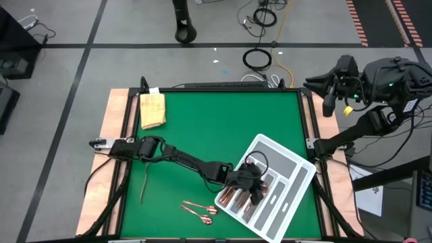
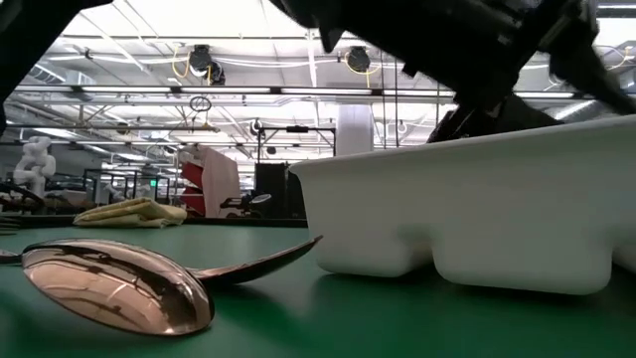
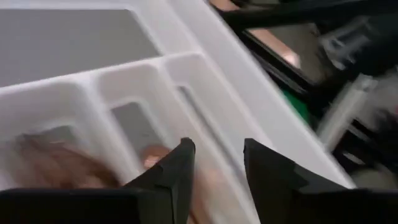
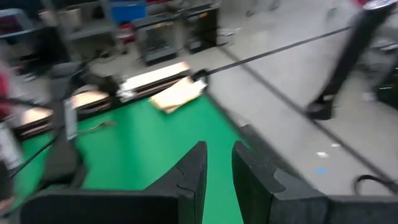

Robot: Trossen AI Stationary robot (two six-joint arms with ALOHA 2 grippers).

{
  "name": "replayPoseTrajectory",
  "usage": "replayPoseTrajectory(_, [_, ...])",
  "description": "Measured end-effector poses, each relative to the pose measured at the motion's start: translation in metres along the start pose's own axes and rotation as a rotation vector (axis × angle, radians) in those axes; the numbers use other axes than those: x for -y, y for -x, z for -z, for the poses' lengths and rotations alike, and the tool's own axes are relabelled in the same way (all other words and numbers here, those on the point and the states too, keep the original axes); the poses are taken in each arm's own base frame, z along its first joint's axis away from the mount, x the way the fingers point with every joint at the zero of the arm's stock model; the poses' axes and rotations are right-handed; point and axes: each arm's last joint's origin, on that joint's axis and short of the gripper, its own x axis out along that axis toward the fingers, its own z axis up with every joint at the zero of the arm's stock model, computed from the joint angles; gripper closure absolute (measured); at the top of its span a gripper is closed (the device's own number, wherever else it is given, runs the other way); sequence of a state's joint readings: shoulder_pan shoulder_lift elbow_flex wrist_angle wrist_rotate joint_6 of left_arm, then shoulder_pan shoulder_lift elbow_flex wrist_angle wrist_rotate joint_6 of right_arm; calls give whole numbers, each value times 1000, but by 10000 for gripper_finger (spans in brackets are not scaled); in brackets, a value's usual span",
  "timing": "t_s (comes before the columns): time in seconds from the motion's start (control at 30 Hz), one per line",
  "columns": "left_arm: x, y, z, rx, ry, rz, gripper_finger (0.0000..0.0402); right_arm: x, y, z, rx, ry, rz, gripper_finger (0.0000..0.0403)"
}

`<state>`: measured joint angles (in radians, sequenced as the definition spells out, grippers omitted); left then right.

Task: Sort silverware
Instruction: Put the gold spoon into the white cutlery tray

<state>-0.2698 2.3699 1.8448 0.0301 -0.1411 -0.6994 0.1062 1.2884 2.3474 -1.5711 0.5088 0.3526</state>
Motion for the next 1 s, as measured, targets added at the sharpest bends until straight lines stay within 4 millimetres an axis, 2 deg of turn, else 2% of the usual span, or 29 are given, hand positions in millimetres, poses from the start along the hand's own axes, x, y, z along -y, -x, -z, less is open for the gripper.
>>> replayPoseTrajectory(0.1, [8, 13, -17, -136, -26, 42, 256, -11, -9, 0, -74, 28, -137, 339])
replayPoseTrajectory(0.17, [18, 36, -34, -207, -109, 18, 256, -21, -21, -1, -128, 51, -204, 339])
replayPoseTrajectory(0.2, [26, 55, -43, -238, -171, -13, 256, -25, -27, -2, -150, 60, -222, 339])
replayPoseTrajectory(0.3, [52, 132, -74, -268, -330, -144, 256, -41, -50, -3, -212, 108, -240, 339])
replayPoseTrajectory(0.37, [60, 191, -83, -316, -375, -257, 256, -53, -68, -2, -255, 136, -235, 339])
replayPoseTrajectory(0.43, [64, 243, -84, -336, -351, -375, 256, -68, -88, 1, -305, 176, -235, 339])
replayPoseTrajectory(0.53, [75, 314, -80, -267, -261, -466, 256, -105, -135, 15, -416, 279, -272, 339])
replayPoseTrajectory(0.63, [87, 380, -76, -111, -170, -436, 256, -156, -193, 38, -511, 349, -405, 339])
replayPoseTrajectory(0.7, [91, 409, -73, -42, -146, -402, 256, -187, -228, 55, -545, 380, -466, 339])
replayPoseTrajectory(0.87, [86, 463, -62, -13, -142, -329, 256, -244, -291, 99, -614, 353, -608, 323])
replayPoseTrajectory(1.0, [81, 488, -62, 6, -149, -256, 256, -280, -336, 143, -650, 320, -639, 283])
